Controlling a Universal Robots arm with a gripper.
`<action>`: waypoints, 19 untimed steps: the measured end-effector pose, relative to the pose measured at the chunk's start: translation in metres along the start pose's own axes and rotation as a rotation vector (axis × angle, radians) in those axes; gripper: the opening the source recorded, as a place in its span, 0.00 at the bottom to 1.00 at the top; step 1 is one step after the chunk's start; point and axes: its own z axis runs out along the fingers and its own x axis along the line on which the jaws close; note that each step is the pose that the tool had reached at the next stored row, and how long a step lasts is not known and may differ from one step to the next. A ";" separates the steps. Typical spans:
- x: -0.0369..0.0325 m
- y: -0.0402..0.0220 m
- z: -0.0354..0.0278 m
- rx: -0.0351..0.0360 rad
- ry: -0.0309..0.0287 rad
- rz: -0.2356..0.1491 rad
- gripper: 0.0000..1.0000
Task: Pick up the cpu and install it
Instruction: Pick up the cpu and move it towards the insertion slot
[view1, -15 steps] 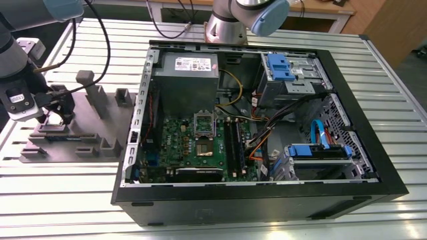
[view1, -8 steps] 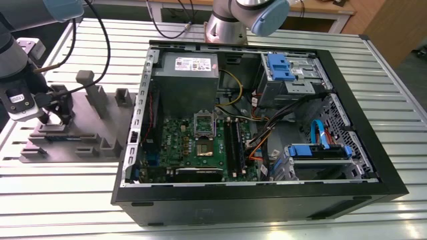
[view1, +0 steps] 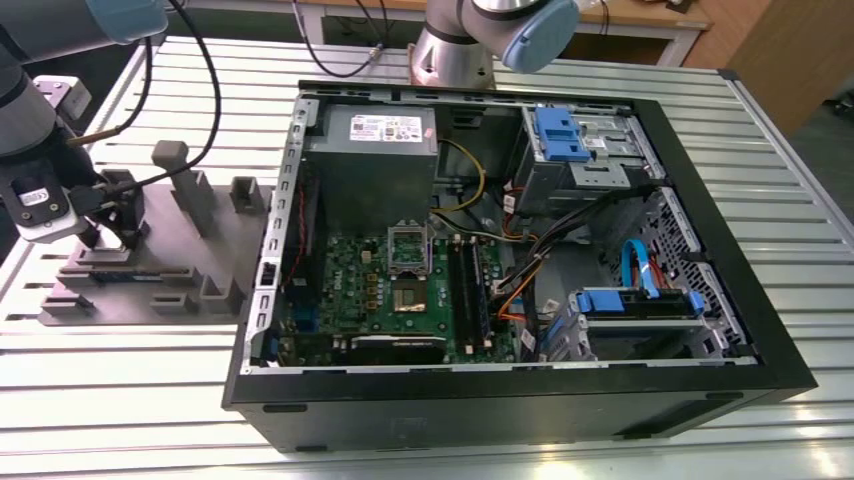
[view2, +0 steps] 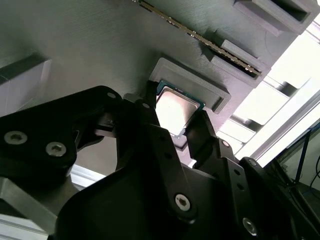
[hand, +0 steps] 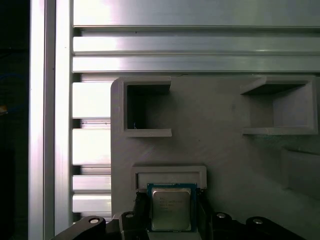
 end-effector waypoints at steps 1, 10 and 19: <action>0.0000 0.0000 0.0000 0.0000 -0.0001 0.000 0.50; 0.0000 0.0000 -0.0003 0.0000 0.0000 0.000 0.50; 0.0000 0.0001 -0.0017 -0.0004 0.0000 0.000 0.58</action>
